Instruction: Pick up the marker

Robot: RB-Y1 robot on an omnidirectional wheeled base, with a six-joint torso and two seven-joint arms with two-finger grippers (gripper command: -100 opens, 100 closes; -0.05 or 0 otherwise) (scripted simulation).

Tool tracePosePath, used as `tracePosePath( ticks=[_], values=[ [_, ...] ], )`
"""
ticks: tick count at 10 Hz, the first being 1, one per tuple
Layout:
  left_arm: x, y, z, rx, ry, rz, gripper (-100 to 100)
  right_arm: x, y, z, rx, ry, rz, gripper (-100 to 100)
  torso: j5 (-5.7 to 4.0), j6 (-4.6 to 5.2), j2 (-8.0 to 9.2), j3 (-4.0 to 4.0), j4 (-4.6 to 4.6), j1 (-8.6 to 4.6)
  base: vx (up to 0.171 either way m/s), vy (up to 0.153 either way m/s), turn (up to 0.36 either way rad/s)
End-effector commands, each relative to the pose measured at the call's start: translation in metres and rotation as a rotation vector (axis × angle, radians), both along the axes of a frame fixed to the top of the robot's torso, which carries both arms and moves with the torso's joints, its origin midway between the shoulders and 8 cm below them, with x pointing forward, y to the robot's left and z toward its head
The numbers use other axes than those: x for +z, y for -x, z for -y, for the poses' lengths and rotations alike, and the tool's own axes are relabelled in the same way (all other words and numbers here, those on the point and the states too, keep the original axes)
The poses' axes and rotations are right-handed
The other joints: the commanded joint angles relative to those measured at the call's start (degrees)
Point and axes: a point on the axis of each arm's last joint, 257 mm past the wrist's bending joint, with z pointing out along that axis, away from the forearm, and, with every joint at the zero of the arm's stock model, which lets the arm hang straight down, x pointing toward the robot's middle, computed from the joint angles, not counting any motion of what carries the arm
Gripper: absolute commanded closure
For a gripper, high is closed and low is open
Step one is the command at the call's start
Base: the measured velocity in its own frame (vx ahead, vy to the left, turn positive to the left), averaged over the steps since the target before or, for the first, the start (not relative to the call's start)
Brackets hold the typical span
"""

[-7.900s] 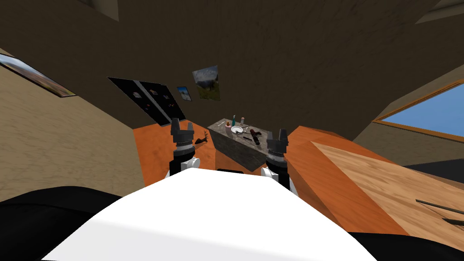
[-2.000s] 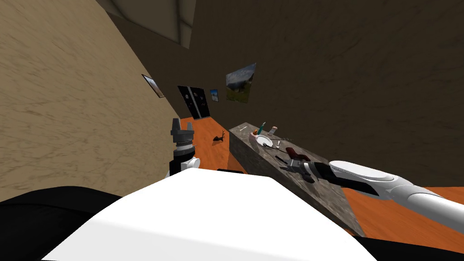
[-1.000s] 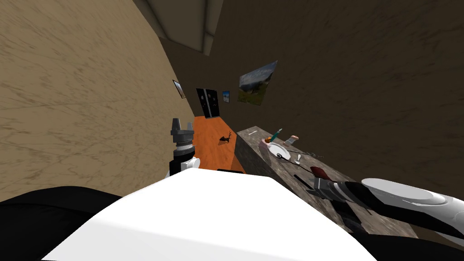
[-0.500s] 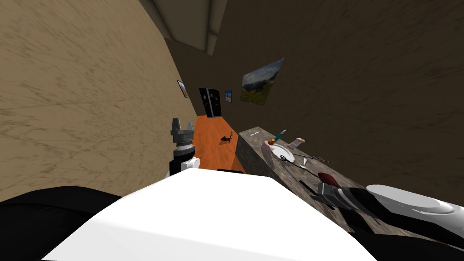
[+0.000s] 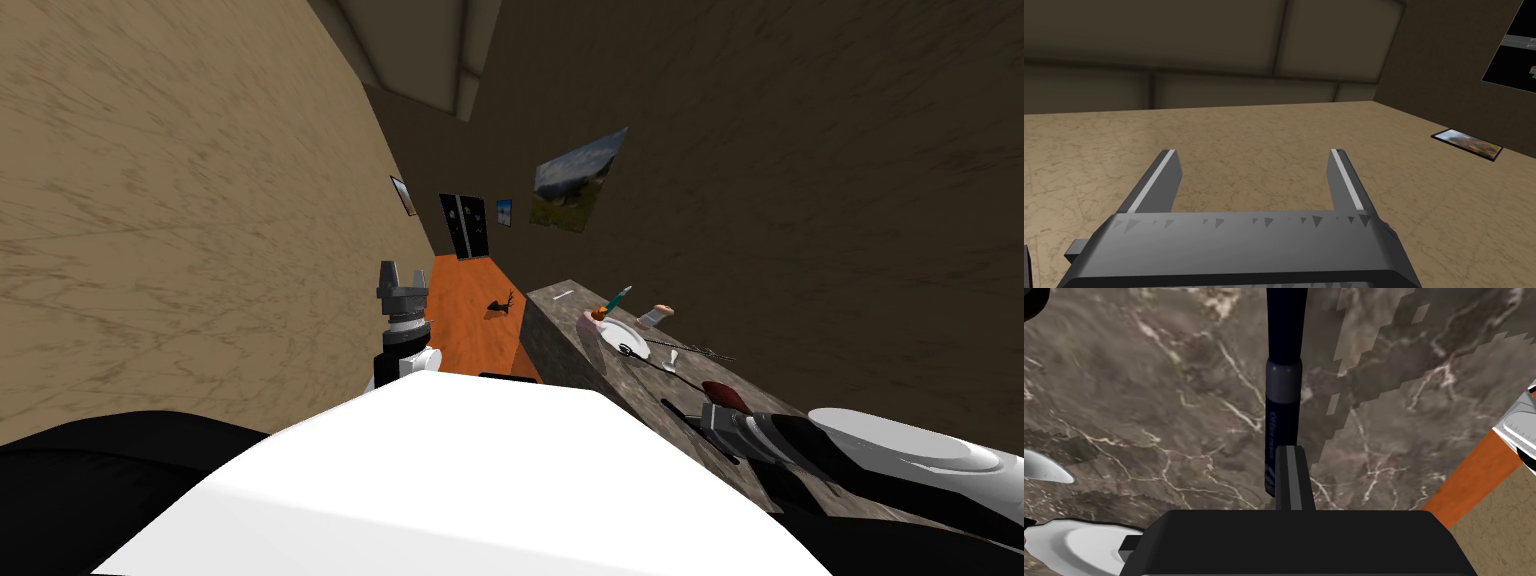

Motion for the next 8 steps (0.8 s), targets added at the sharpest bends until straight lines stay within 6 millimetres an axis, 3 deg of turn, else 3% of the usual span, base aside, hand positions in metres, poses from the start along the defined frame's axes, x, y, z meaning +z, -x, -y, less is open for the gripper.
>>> tracePosePath(
  ticks=[1, 2, 3, 4, 5, 6, 7, 8],
  values=[
    [0.000, 0.000, 0.000, 0.000, 0.000, 0.000, 0, 0.000, 0.000, 0.000, 0.000, 0.000, 0.000, 100, 0.00, 0.00, 0.00, 0.00, 0.00, 0.00, 0.000, 0.000, 0.000],
    [0.000, 0.000, 0.000, 0.000, 0.000, 0.000, 0, 0.000, 0.000, 0.000, 0.000, 0.000, 0.000, 0, 0.00, 0.00, 0.00, 0.00, 0.00, 0.00, 0.000, 0.000, 0.000],
    [0.000, 0.000, 0.000, 0.000, 0.000, 0.000, 0, 0.004, 0.026, 0.023, -0.005, 0.061, -0.059, -100, 0.00, 0.00, 0.00, 0.00, 0.00, 0.00, 0.066, 0.030, -0.013],
    [0.000, 0.000, 0.000, 0.000, 0.000, 0.000, 0, 0.004, 0.026, 0.023, -0.005, 0.061, -0.059, -100, 0.02, 0.01, -0.17, -0.09, -0.03, 0.08, 0.083, 0.053, -0.018],
    [0.000, 0.000, 0.000, 0.000, 0.000, 0.000, 0, 0.008, 0.044, 0.038, -0.007, 0.101, -0.097, -100, 0.05, -0.01, -0.26, -0.15, -0.06, 0.19, 0.074, 0.074, -0.015],
    [0.000, 0.000, 0.000, 0.000, 0.000, 0.000, 0, 0.004, 0.035, 0.029, -0.004, 0.079, -0.078, -100, 0.06, 0.00, -0.28, -0.16, -0.07, 0.27, 0.033, 0.037, -0.010],
    [0.000, 0.000, 0.000, 0.000, 0.000, 0.000, 0, 0.004, 0.036, 0.031, -0.006, 0.084, -0.081, 0, 0.05, -0.02, -0.17, -0.11, -0.05, 0.17, 0.006, 0.006, 0.001],
    [0.000, 0.000, 0.000, 0.000, 0.000, 0.000, 0, 0.002, 0.035, 0.029, -0.024, 0.082, -0.082, -100, 0.02, -0.01, -0.08, -0.05, -0.02, 0.06, -0.044, -0.007, 0.119]
  ],
)
